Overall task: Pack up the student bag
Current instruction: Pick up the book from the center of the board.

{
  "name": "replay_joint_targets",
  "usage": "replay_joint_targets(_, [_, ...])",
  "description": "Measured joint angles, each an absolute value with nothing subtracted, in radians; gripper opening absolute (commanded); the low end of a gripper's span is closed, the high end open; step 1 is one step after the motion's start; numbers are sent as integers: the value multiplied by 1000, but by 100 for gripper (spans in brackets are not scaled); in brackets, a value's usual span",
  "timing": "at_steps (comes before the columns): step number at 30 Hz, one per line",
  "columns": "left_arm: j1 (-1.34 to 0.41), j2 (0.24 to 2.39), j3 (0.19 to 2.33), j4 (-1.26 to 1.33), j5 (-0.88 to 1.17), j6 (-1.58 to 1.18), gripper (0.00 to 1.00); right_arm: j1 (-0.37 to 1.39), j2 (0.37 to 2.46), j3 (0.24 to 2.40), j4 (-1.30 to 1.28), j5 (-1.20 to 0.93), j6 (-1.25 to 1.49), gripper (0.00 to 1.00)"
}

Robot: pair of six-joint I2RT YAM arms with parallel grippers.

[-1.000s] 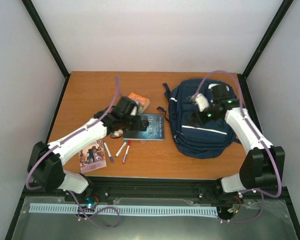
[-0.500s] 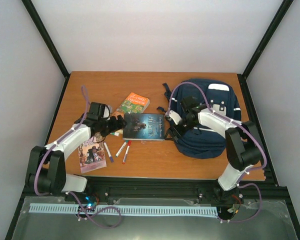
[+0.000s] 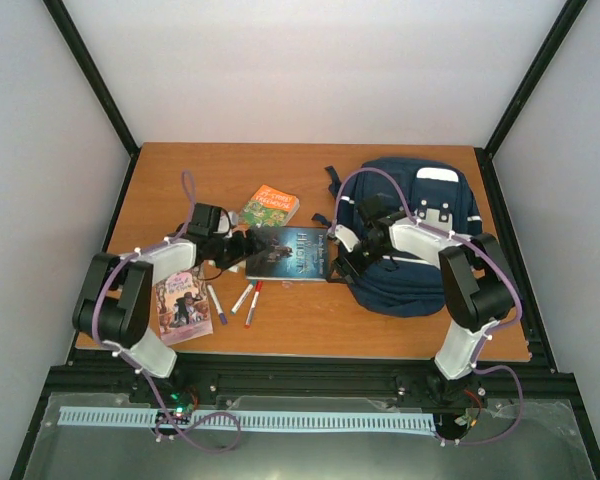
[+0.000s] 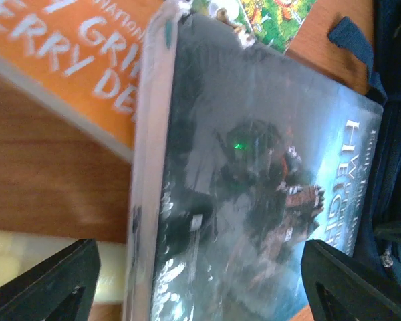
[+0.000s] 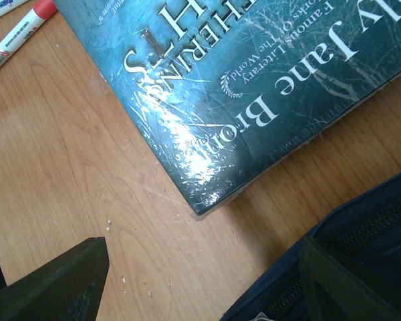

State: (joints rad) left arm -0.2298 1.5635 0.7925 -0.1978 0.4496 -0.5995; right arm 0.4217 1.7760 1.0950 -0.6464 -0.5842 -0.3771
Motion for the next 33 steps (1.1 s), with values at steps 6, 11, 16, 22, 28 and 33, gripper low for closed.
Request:
replay_joint_targets(6, [-229,1677,831,-120,520,-602,79,422,1792,1097,-641,-584,-381,80])
replay_joint_targets(11, [-229,1717,832,-82,589,-604,65,423,1807,1104,-639,-584,-380,80])
replay_joint_targets(16, [-229,1729,831,-56,654,-617,55,427,1822,1114,-639,-585,-378,80])
replay_joint_targets(22, [-230,1681,805,-39,711,-640,49,429,1832,1120,-640,-583,-376,80])
replay_joint_targets(28, [-232,1610,802,-19,760,-673,46,429,1834,1121,-642,-581,-376,80])
replay_joint_targets(33, [-239,1584,802,-16,781,-698,37,429,1834,1121,-643,-580,-376,80])
